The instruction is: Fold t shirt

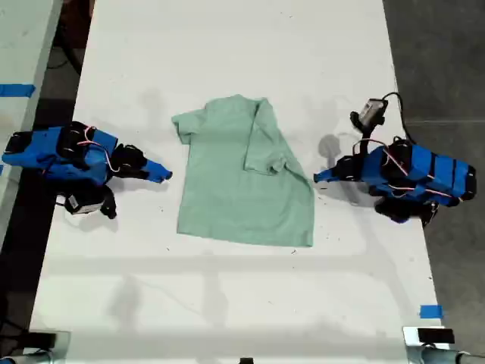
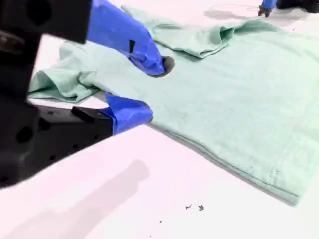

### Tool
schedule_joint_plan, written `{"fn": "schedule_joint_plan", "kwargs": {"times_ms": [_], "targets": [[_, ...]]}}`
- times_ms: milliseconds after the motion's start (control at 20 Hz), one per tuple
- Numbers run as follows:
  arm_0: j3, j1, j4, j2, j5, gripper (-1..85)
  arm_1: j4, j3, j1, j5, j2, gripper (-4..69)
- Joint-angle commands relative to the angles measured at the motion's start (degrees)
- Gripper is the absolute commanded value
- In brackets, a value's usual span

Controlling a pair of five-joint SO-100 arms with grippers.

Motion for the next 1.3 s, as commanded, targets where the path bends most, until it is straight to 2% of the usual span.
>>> {"fn": "schedule_joint_plan", "kwargs": {"times_ms": [0, 300, 450, 550, 650, 800, 950, 1100, 1250], "targets": [[1.2, -29.4, -0.8, 0.2, 5.8, -0.2, -0.4, 0.9, -1.9, 3.3, 0.3, 2.1], [1.2, -29.0, -0.9, 0.2, 6.2, -0.2, -0.4, 0.9, -2.1, 3.3, 0.3, 2.1], [-4.4, -26.9, -1.4, -0.3, -0.8, -0.2, -0.4, 0.9, -1.6, 3.0, 0.3, 2.1], [-12.1, -26.8, -1.8, -13.8, -4.7, -0.2, -0.4, 0.9, -1.4, 3.0, 0.3, 2.1], [-26.9, -27.1, -1.6, -40.0, -3.9, 1.2, -0.4, 0.9, -1.3, 2.9, 0.3, 2.1], [-55.7, -34.2, 7.5, -78.0, 6.9, 13.1, -0.4, 0.9, -1.5, 3.0, 0.3, 2.1], [-66.4, -45.4, 8.1, -94.7, 20.8, 16.9, -0.4, 0.9, -2.1, 3.2, 0.3, 2.1], [-67.0, -51.8, 7.3, -97.5, 26.5, 16.6, -0.4, 0.9, -1.6, 2.5, 0.3, 2.1], [-68.2, -53.9, 4.7, -102.3, 29.4, 16.4, -0.4, 0.9, -1.2, 2.3, 0.3, 2.1]]}}
